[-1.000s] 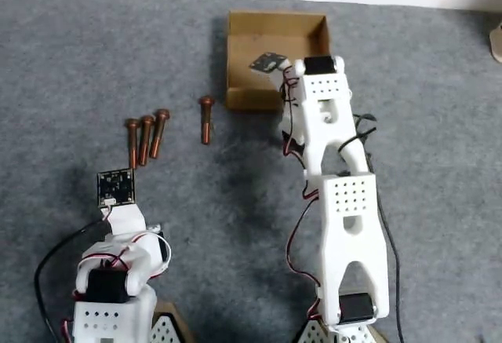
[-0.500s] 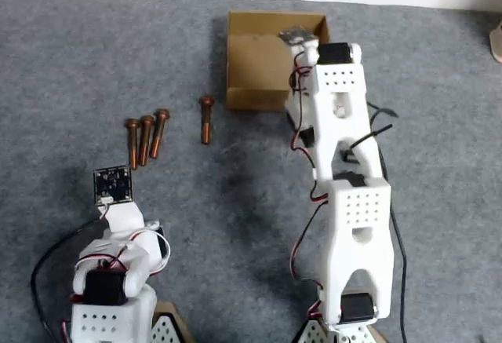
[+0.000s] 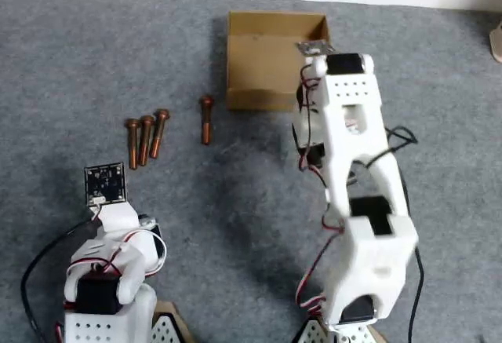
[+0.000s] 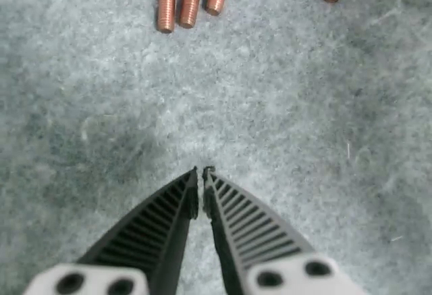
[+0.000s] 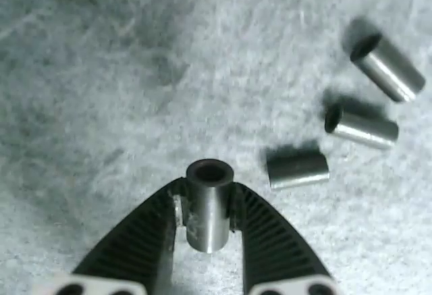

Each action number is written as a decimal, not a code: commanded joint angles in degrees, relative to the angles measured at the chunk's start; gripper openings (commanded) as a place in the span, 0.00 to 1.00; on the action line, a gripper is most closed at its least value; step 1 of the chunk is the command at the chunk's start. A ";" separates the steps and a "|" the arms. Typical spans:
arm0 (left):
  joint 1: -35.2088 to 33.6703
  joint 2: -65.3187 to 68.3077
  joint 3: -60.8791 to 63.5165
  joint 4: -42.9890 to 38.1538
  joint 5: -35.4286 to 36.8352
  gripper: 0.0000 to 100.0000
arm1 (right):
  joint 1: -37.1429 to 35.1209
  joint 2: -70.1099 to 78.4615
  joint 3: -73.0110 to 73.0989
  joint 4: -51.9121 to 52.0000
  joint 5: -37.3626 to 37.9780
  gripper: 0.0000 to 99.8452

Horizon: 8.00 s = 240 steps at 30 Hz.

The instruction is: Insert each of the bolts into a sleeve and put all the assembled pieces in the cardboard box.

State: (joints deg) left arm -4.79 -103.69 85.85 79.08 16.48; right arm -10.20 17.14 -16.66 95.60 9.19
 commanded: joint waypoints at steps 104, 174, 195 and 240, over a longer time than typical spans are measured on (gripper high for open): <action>8.31 139.65 -110.20 -14.86 -2.20 0.18 | -8.84 -35.12 76.62 -60.09 -0.53 0.00; 11.47 98.15 -72.92 -17.05 -2.20 0.01 | -15.60 -76.09 94.37 -60.09 -2.73 0.00; 18.86 67.82 -48.48 -39.03 -2.02 0.01 | -20.79 -76.09 102.99 -85.14 -2.90 0.00; 27.12 59.91 -44.79 -60.48 8.70 0.01 | -18.42 -75.21 120.66 -126.29 -3.16 0.00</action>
State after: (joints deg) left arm 21.49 -38.20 44.35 20.18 25.10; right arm -29.19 -57.76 95.52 -30.73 6.46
